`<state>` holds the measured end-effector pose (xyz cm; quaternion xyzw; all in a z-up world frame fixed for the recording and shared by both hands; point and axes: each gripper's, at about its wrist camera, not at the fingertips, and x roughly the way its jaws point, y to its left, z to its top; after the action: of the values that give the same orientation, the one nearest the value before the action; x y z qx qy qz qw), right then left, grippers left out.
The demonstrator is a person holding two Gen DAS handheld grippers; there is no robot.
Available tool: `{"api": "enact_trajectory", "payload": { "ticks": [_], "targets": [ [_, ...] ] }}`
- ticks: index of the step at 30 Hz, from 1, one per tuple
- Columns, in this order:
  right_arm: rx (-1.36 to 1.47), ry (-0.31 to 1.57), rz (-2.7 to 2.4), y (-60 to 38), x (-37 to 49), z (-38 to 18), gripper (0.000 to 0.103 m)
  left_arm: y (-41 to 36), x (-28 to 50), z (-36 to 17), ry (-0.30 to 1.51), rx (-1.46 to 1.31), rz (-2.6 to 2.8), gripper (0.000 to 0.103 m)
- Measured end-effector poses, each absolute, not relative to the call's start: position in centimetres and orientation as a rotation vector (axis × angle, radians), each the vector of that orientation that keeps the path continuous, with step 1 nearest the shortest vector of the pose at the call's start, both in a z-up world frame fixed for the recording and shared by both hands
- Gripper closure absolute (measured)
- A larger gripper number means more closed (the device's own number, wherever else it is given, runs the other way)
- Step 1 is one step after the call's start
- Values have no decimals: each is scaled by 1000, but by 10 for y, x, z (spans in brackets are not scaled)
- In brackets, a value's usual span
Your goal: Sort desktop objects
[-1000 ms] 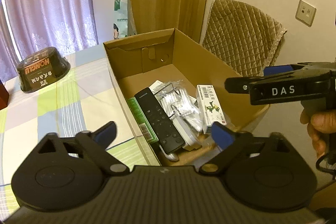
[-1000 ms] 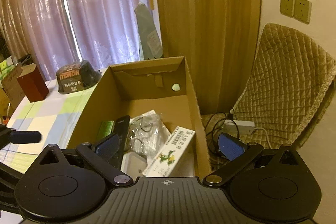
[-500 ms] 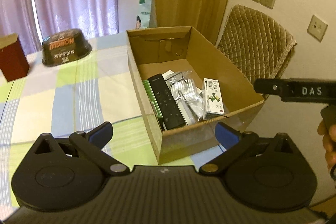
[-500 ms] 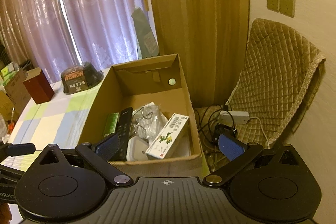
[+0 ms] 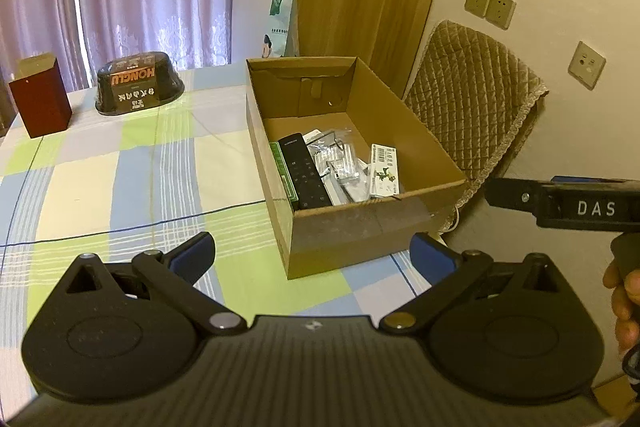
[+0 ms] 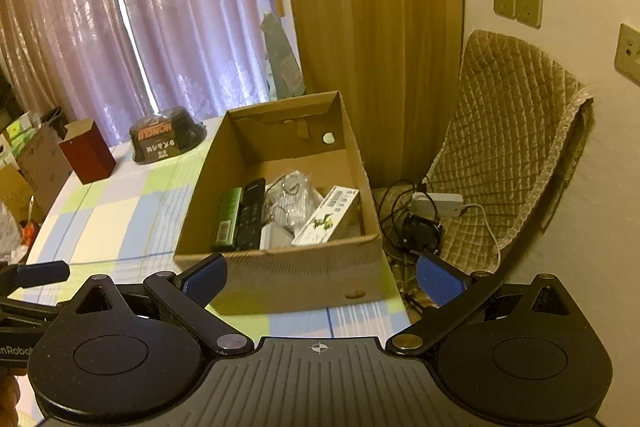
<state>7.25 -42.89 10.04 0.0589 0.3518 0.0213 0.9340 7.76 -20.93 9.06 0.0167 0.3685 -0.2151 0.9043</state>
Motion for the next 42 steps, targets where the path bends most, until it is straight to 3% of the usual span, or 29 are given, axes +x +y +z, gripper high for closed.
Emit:
{"api": "enact_trajectory", "payload": {
  "ticks": [22, 42],
  "targets": [
    [147, 765, 29, -404, -1, 94, 0, -181, 15, 96, 787, -1, -407, 1],
    [99, 785, 33, -399, -12, 88, 0, -186, -1, 88, 798, 26, -364, 1]
  ]
}}
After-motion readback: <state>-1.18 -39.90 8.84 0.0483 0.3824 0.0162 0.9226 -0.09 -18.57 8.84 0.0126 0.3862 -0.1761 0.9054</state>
